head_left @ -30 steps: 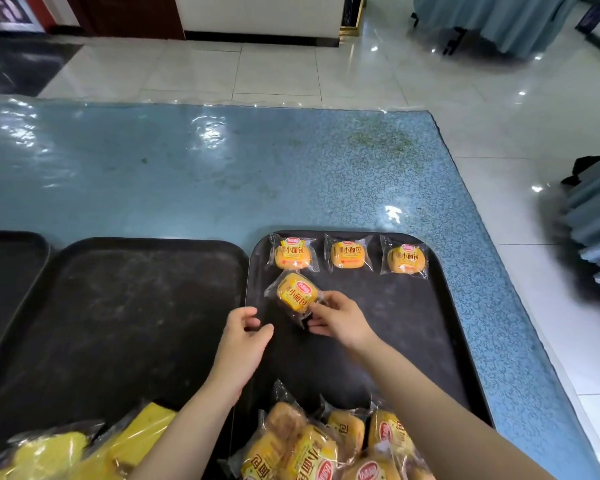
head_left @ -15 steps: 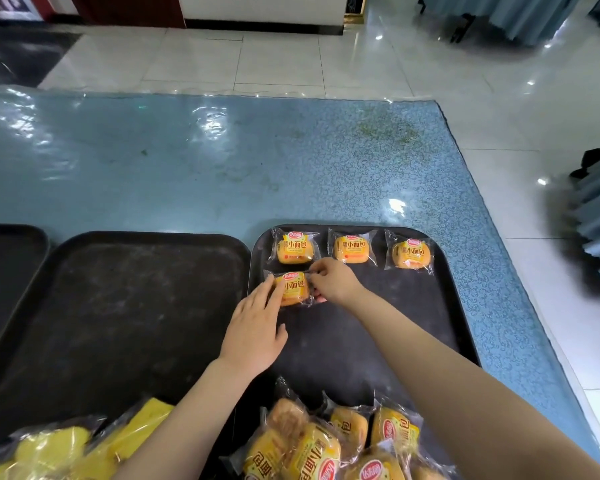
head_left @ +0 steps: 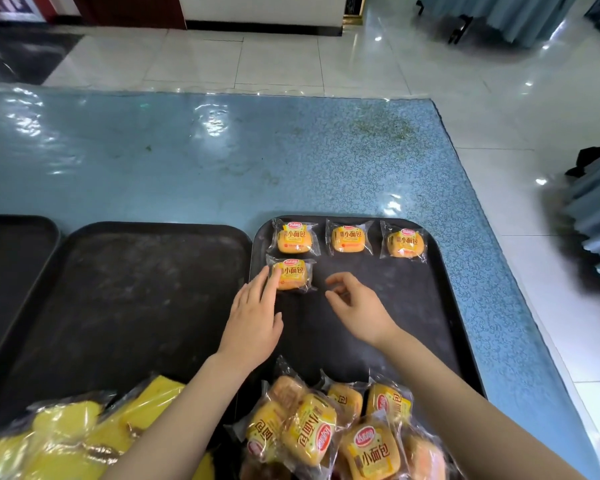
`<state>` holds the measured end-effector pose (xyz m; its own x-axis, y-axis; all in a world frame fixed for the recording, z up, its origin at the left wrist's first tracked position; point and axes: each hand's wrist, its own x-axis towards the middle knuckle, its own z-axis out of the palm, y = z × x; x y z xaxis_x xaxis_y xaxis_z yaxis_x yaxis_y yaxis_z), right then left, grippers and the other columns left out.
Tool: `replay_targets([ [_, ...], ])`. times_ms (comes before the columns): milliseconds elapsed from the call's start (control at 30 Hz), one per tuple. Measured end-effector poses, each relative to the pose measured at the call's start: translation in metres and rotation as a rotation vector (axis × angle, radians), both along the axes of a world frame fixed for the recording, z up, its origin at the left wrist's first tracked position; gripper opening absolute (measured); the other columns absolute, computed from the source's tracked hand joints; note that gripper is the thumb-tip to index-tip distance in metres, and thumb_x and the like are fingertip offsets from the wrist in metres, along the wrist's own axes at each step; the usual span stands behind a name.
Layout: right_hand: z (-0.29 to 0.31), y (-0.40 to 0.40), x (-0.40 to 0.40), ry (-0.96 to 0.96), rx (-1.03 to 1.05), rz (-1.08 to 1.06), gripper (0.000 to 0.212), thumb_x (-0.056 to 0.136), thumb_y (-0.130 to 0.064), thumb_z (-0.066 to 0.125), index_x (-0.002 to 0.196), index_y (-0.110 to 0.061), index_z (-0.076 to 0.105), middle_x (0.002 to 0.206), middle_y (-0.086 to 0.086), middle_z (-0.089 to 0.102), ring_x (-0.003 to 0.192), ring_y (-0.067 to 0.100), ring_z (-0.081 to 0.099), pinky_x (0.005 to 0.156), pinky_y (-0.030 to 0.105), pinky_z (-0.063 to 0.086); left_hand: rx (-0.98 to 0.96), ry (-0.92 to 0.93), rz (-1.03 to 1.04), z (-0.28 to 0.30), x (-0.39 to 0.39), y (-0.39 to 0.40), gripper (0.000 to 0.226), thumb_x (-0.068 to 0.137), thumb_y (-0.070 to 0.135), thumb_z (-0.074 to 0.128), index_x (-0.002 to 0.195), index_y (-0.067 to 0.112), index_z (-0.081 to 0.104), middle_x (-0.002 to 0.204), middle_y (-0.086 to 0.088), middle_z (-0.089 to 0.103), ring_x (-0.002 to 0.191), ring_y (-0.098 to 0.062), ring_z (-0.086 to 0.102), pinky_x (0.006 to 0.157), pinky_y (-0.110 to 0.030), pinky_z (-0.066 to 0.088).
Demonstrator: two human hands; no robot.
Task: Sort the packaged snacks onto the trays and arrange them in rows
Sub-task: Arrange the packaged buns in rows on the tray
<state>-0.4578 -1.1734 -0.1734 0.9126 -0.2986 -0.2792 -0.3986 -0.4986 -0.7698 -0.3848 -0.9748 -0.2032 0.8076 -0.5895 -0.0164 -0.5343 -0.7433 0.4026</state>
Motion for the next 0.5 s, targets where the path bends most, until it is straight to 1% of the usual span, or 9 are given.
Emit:
replay_targets([
  [67,0.007,0.002,-0.025,0.021,0.020,0.053,0.016,0.098,-0.028,0.053,0.114,-0.028,0.055,0.097,-0.011,0.063,0.086,0.004,0.061,0.074,0.014,0.047,-0.044,0.044,-0.002,0.007,-0.009,0.009,0.064,0.097,0.025,0.053,0.153,0.024,0.023,0.158,0.003,0.025,0.146,-0.015,0.023,0.118,-0.032,0.019],
  [100,0.009,0.004,-0.038,0.037,0.033,0.073,0.012,0.097,-0.028,0.054,0.109,-0.029,0.057,0.094,-0.011,0.065,0.084,0.003,0.061,0.074,0.015,0.047,-0.069,0.075,-0.007,0.011,-0.014,0.014,0.058,0.096,0.024,0.054,0.149,0.025,0.031,0.154,0.005,0.032,0.143,-0.013,0.028,0.118,-0.033,0.022],
  [133,0.012,0.005,-0.049,0.054,0.046,0.091,0.009,0.097,-0.029,0.055,0.105,-0.029,0.059,0.090,-0.010,0.067,0.081,0.002,0.061,0.073,0.016,0.046,-0.100,0.115,-0.013,0.014,-0.018,0.019,0.051,0.096,0.023,0.055,0.145,0.026,0.040,0.148,0.007,0.041,0.139,-0.011,0.035,0.117,-0.034,0.028],
  [200,0.017,0.010,-0.070,0.079,0.069,0.129,0.007,0.097,-0.029,0.056,0.098,-0.029,0.062,0.085,-0.009,0.069,0.078,-0.001,0.062,0.073,0.017,0.046,-0.168,0.221,-0.022,0.019,-0.028,0.029,0.039,0.095,0.022,0.056,0.134,0.031,0.051,0.135,0.015,0.052,0.128,-0.005,0.044,0.110,-0.032,0.039],
  [267,0.022,0.015,-0.087,0.102,0.082,0.162,0.008,0.096,-0.033,0.056,0.096,-0.030,0.064,0.085,-0.011,0.069,0.080,-0.001,0.063,0.077,0.021,0.050,-0.211,0.322,-0.016,0.025,-0.040,0.037,0.029,0.096,0.025,0.056,0.123,0.036,0.058,0.123,0.023,0.057,0.117,0.005,0.050,0.103,-0.026,0.043],
  [333,0.026,0.021,-0.101,0.111,0.062,0.195,0.012,0.095,-0.040,0.056,0.097,-0.031,0.064,0.087,-0.013,0.069,0.084,0.000,0.063,0.081,0.024,0.051,-0.236,0.415,-0.009,0.036,-0.050,0.040,0.021,0.097,0.028,0.055,0.114,0.039,0.061,0.111,0.026,0.062,0.107,0.010,0.054,0.095,-0.020,0.046],
  [433,0.031,0.029,-0.114,0.122,0.004,0.262,0.028,0.091,-0.055,0.054,0.102,-0.032,0.063,0.092,-0.015,0.068,0.088,0.000,0.063,0.083,0.025,0.051,-0.198,0.498,-0.059,0.054,-0.064,0.039,0.019,0.098,0.036,0.052,0.112,0.040,0.063,0.105,0.027,0.064,0.102,0.013,0.055,0.089,-0.014,0.045],
  [500,0.035,0.033,-0.118,0.137,-0.100,0.332,0.032,0.091,-0.058,0.051,0.106,-0.032,0.063,0.099,-0.014,0.067,0.092,0.001,0.061,0.085,0.029,0.051,-0.143,0.512,-0.096,0.060,-0.071,0.039,0.020,0.097,0.041,0.051,0.112,0.040,0.063,0.105,0.028,0.063,0.102,0.014,0.054,0.089,-0.016,0.046],
])
